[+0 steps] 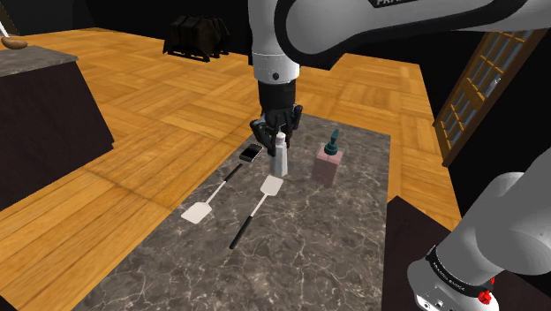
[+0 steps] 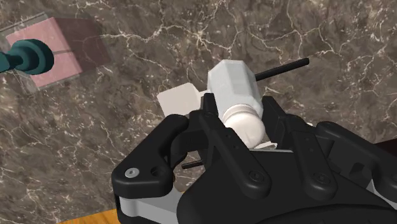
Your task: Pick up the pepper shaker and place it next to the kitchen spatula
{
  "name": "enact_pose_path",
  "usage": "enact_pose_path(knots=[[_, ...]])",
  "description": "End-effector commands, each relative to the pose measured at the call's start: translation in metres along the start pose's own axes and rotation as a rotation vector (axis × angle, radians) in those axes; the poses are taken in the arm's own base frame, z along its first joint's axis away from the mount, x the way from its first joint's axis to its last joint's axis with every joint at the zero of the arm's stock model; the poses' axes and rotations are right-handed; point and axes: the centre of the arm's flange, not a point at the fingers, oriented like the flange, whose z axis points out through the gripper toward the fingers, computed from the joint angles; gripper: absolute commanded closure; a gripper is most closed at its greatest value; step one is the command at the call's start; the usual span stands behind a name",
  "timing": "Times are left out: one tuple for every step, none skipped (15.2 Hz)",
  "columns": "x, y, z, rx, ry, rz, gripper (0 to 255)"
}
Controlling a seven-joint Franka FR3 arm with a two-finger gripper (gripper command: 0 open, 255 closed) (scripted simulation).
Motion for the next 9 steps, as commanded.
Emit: enact_pose_path(knots=[[0.005,-0.010,0.006,0.001,0.000,0.002,255],[0.005,-0.011,0.012,0.001,0.000,0.002,255],[0.006,-0.011,0.017,0.001,0.000,0.002,255],[0.006,-0.011,0.022,0.001,0.000,0.002,255],[0.007,-0.011,0.027,0.001,0.000,0.002,255],[0.007,-0.012,0.033,0.001,0.000,0.002,255],[0.008,-0.012,0.038,0.001,0.000,0.002,255],[0.008,-0.012,0.043,0.001,0.000,0.002,255],[0.008,-0.012,0.048,0.001,0.000,0.002,255]])
